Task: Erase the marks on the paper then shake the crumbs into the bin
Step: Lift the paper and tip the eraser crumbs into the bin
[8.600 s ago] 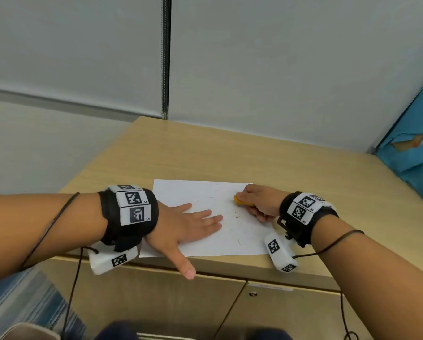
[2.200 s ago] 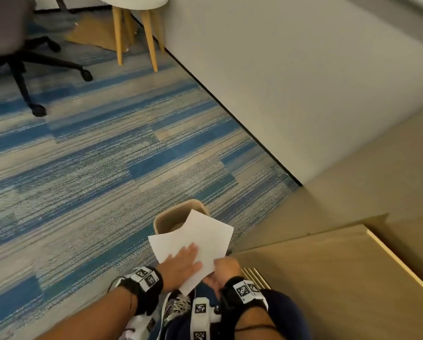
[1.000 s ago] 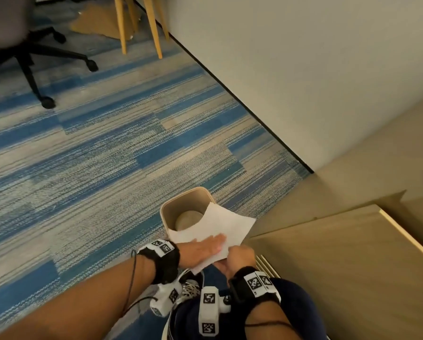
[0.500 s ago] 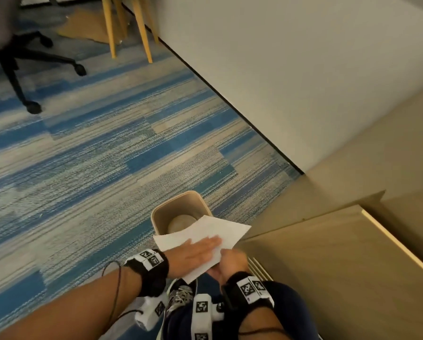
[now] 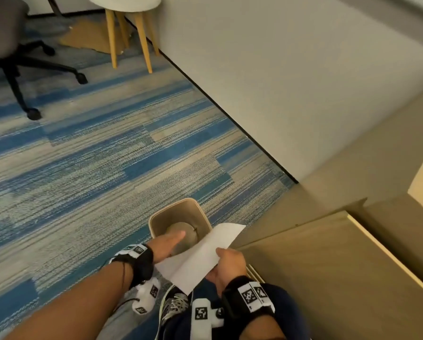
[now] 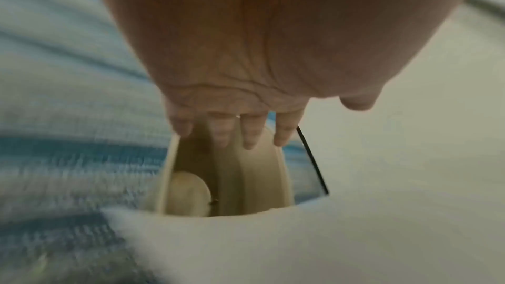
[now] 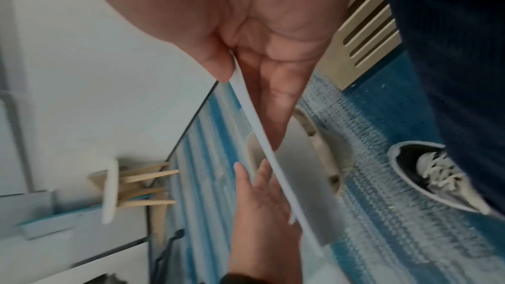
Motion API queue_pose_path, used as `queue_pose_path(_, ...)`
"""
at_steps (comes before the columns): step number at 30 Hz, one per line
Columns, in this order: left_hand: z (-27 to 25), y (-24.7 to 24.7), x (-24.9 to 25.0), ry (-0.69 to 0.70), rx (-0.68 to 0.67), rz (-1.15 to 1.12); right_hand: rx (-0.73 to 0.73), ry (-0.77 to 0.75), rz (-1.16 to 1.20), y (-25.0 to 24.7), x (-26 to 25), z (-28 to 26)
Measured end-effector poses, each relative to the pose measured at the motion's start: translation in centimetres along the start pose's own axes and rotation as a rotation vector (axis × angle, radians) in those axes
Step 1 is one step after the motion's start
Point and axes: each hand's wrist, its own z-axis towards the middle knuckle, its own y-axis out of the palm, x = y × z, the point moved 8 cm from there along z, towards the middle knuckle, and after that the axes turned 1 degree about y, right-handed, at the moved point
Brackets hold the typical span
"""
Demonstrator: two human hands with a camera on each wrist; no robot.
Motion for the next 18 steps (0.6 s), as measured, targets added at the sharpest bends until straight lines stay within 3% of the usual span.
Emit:
queue_pose_path(2, -2.0, -0.7, 2.0, -0.002, 0.006, -0.248, -0.074, -0.019, 0.018, 0.5, -1.1, -2.3)
queue_pose_path(6, -9.8, 1.1, 7.0, -0.062, -0.308, -0.541, -0.267, -0.184, 0.008, -0.4, -5.1, -9.8)
queue_pose_path(8, -12.3, 0.9, 9.4, 0.078, -0.382, -0.688, -0.371, -0.291, -0.047, -2.3, -6.8, -14.2)
queue_pose_path(10, -14.7, -1.0, 11.3, 0.242, -0.355, -0.791, -0.361, -0.406, -0.106, -5.5, -8.4, -18.2)
queue_pose_path(14, -19.3, -4.5, 14.0, 0.422, -0.283, -0.811, -0.302, -0.545, -0.229, -11.1, -9.6, -23.7)
queue_pose_path(18, -24.0, -5.7, 18.2, 0.567, -0.214, -0.542, -0.227, -0.653, -0.319, -14.8, -9.5, -27.3)
